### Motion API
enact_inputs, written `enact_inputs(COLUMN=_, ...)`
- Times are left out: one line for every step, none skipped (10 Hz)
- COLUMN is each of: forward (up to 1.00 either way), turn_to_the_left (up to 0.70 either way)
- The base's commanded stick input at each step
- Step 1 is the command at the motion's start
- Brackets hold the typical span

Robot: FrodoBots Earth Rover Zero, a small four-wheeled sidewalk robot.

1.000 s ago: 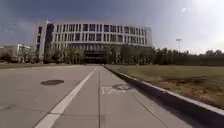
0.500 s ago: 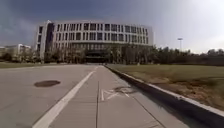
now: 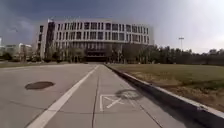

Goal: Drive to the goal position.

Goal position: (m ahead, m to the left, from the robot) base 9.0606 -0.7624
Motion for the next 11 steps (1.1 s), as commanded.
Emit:
enact_inputs(forward=0.70, turn_to_the_left=0.00)
enact_inputs(forward=0.70, turn_to_the_left=0.00)
enact_inputs(forward=0.70, turn_to_the_left=0.00)
enact_inputs(forward=0.70, turn_to_the_left=0.00)
enact_inputs(forward=0.70, turn_to_the_left=0.00)
enact_inputs(forward=0.70, turn_to_the_left=0.00)
enact_inputs(forward=0.70, turn_to_the_left=0.00)
enact_inputs(forward=0.70, turn_to_the_left=0.00)
enact_inputs(forward=0.70, turn_to_the_left=0.00)
enact_inputs(forward=0.70, turn_to_the_left=0.00)
enact_inputs(forward=0.70, turn_to_the_left=0.00)
